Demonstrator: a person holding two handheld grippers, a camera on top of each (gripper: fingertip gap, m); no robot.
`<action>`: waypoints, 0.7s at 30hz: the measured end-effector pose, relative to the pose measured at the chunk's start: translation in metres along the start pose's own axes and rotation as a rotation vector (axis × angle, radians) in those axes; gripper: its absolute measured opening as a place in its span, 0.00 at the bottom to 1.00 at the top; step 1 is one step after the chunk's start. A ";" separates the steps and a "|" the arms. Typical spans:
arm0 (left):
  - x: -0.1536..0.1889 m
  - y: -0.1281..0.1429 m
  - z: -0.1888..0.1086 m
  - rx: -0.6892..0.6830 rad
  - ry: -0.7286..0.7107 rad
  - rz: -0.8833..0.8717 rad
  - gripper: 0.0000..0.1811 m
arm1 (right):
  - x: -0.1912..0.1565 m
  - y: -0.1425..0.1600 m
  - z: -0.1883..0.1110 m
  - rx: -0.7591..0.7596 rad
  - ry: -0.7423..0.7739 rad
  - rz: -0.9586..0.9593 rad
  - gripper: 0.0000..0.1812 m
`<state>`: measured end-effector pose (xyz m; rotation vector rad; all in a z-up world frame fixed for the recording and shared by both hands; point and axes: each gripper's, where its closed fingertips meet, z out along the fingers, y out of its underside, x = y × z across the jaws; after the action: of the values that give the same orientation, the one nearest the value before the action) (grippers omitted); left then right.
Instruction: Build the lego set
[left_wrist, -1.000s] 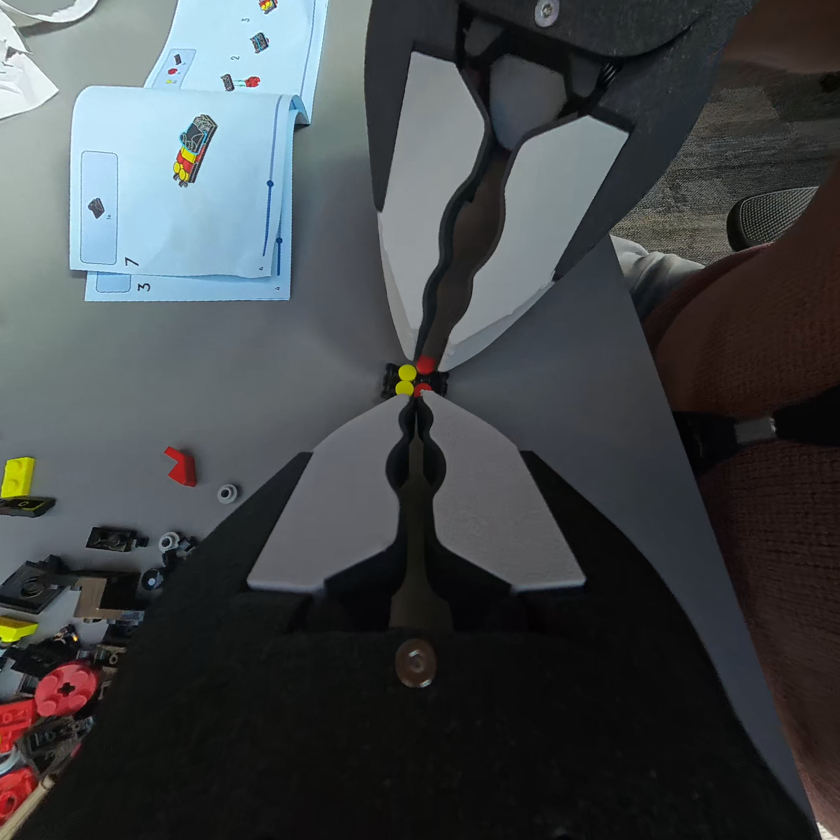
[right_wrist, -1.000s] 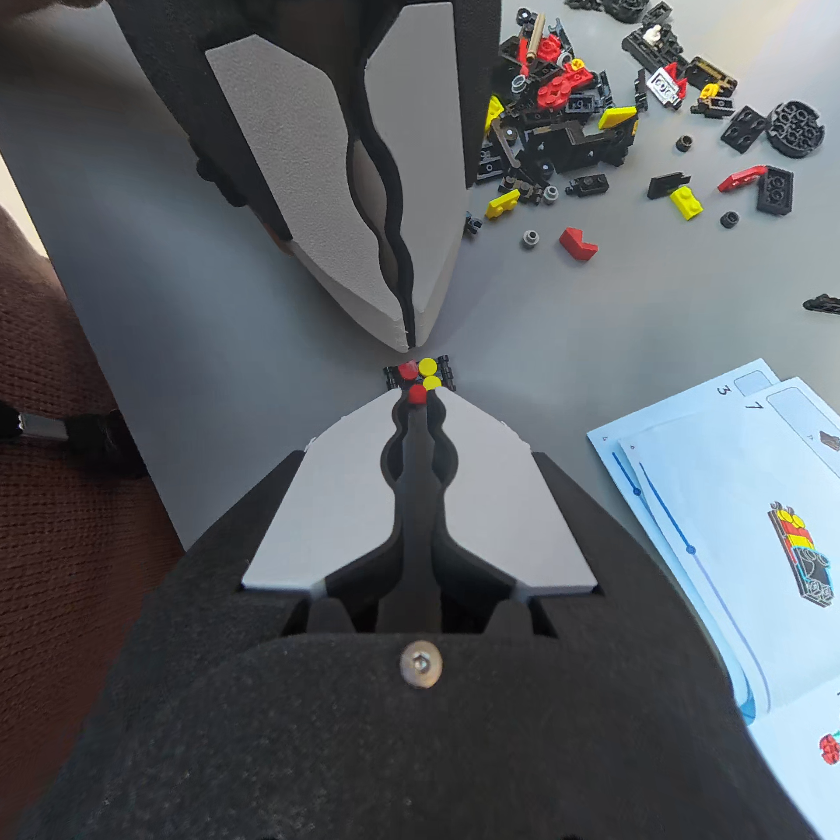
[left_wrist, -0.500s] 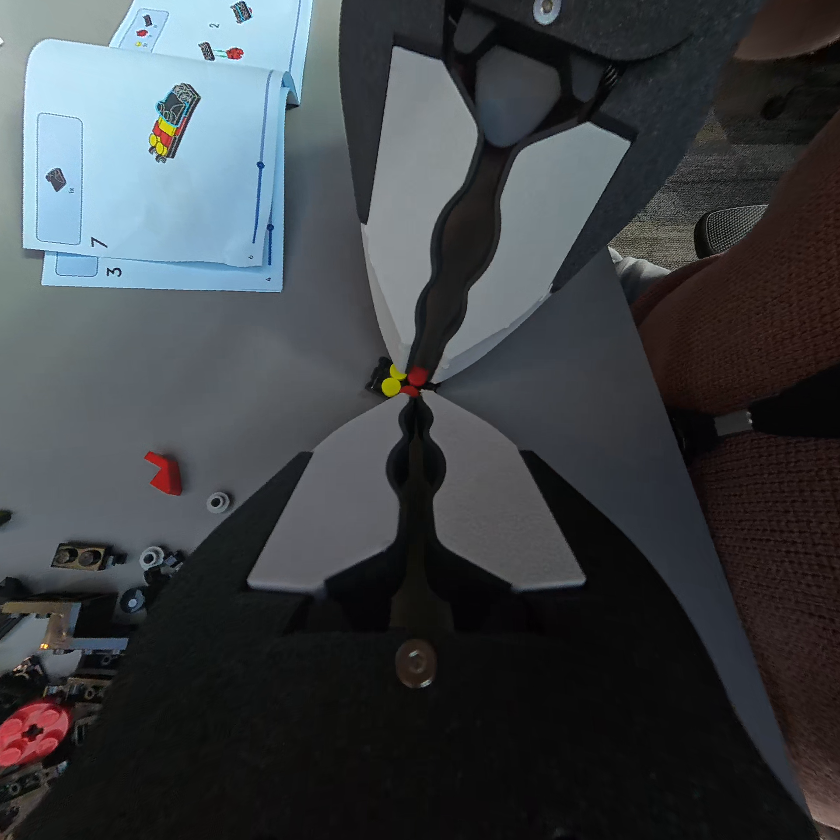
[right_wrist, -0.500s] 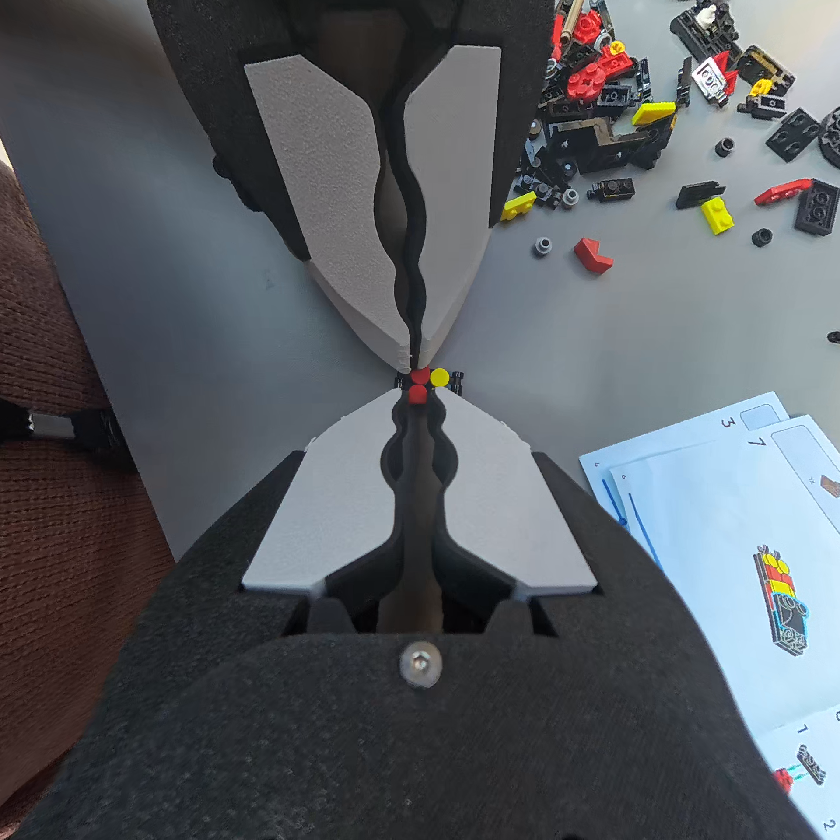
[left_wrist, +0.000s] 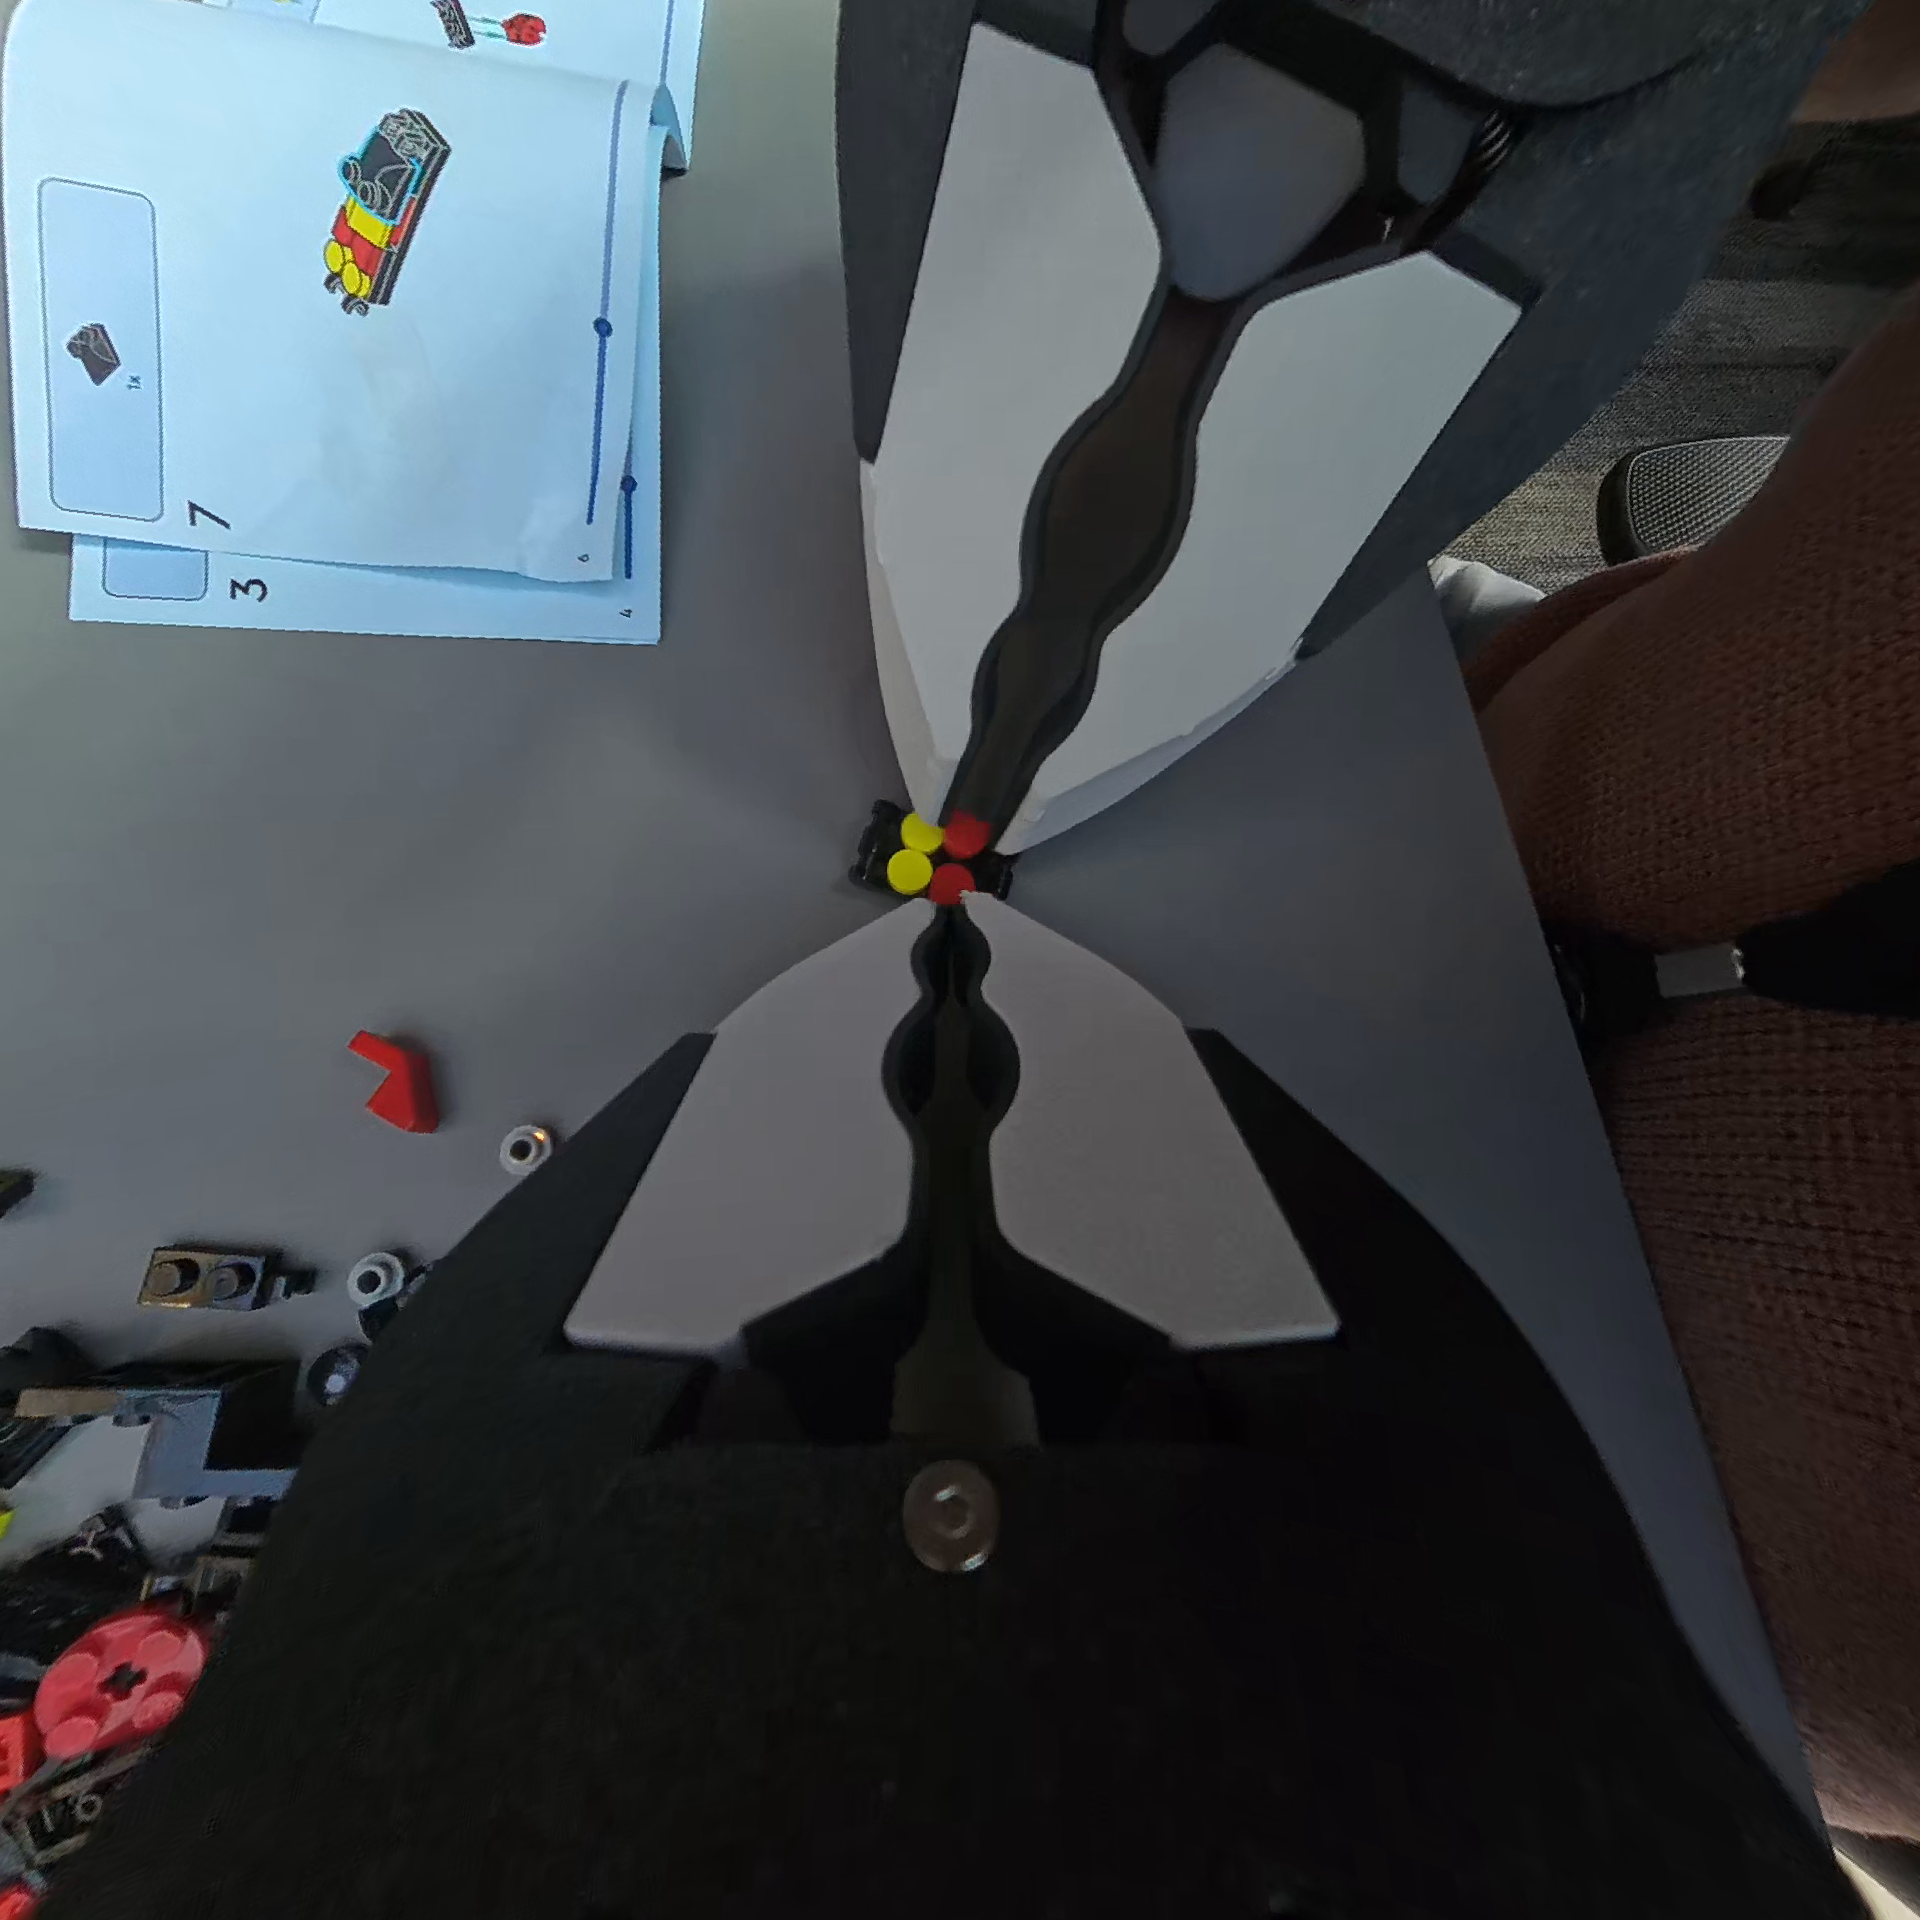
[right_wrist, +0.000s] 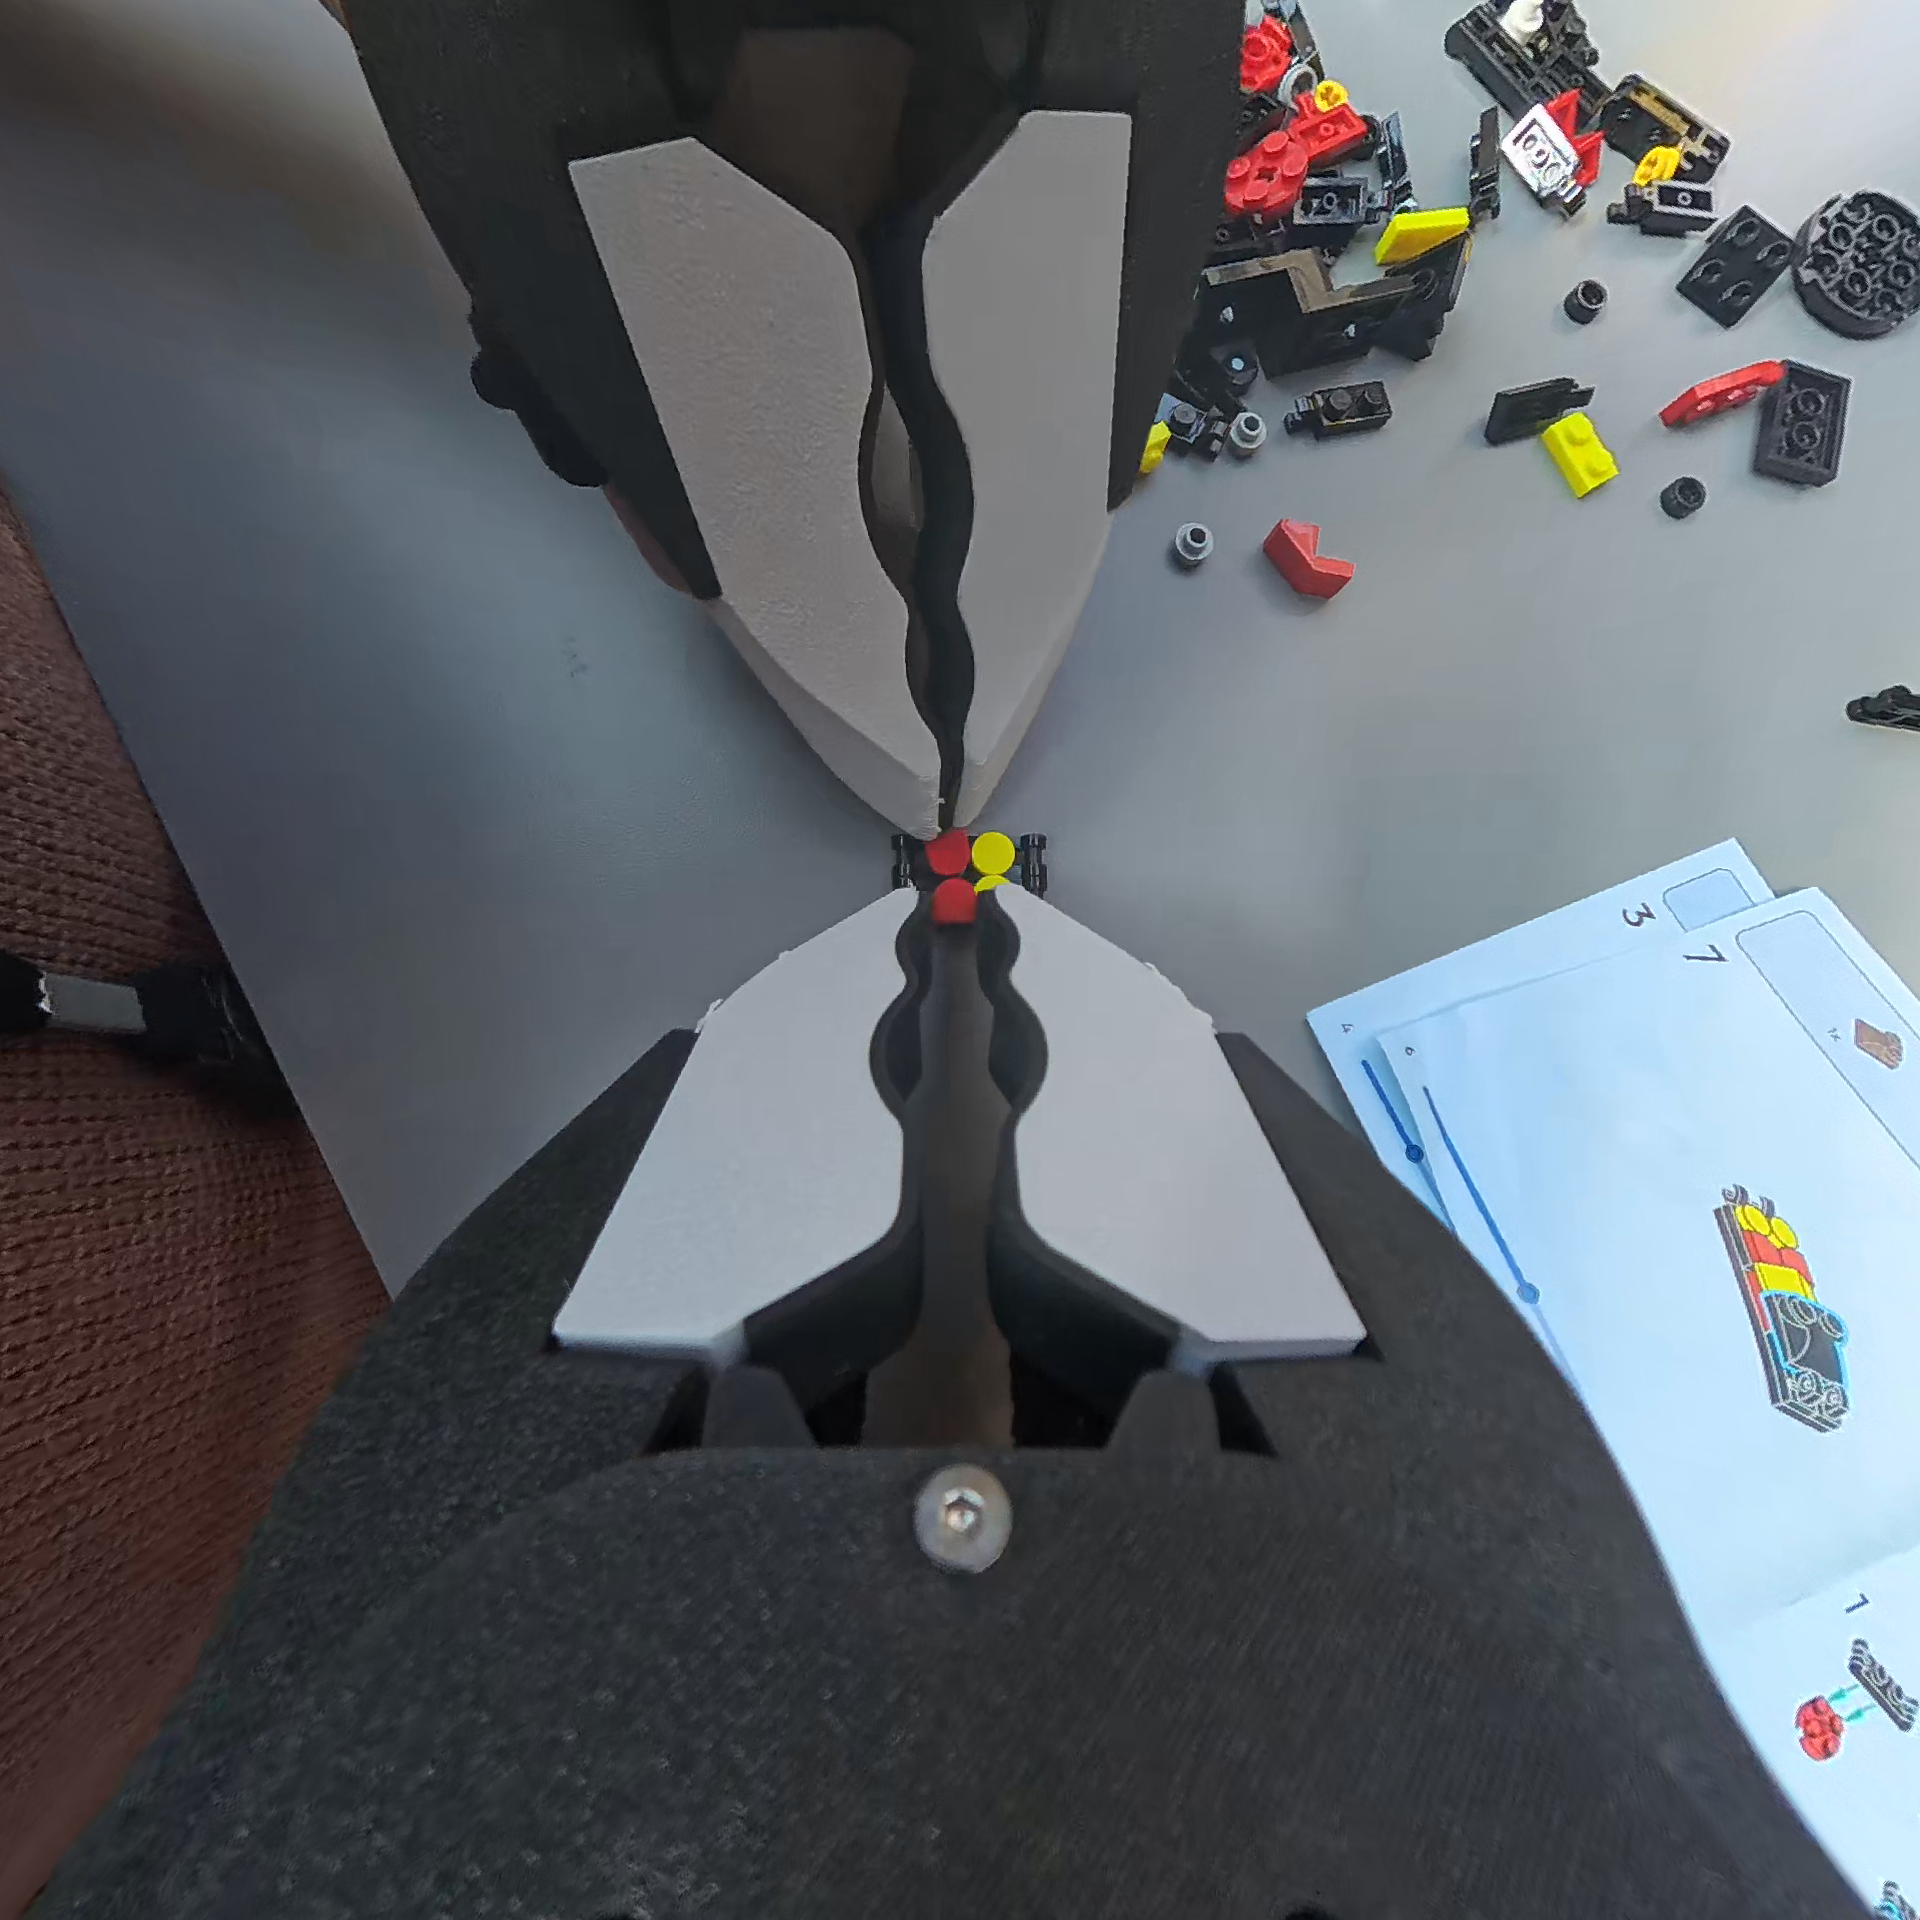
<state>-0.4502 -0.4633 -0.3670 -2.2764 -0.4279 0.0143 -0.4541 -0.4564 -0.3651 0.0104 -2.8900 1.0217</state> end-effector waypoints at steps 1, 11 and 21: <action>0.001 -0.001 0.001 0.003 0.006 0.001 0.00 | 0.000 0.000 0.000 -0.001 -0.002 0.000 0.04; 0.002 0.000 0.002 -0.010 0.024 -0.003 0.00 | 0.001 0.001 0.000 -0.019 -0.047 0.003 0.04; -0.001 -0.011 0.005 -0.049 0.050 0.127 0.00 | 0.002 0.000 0.002 -0.041 -0.087 -0.050 0.04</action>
<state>-0.4553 -0.4533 -0.3628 -2.3437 -0.2593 0.0110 -0.4561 -0.4571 -0.3664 0.1267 -2.9717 0.9766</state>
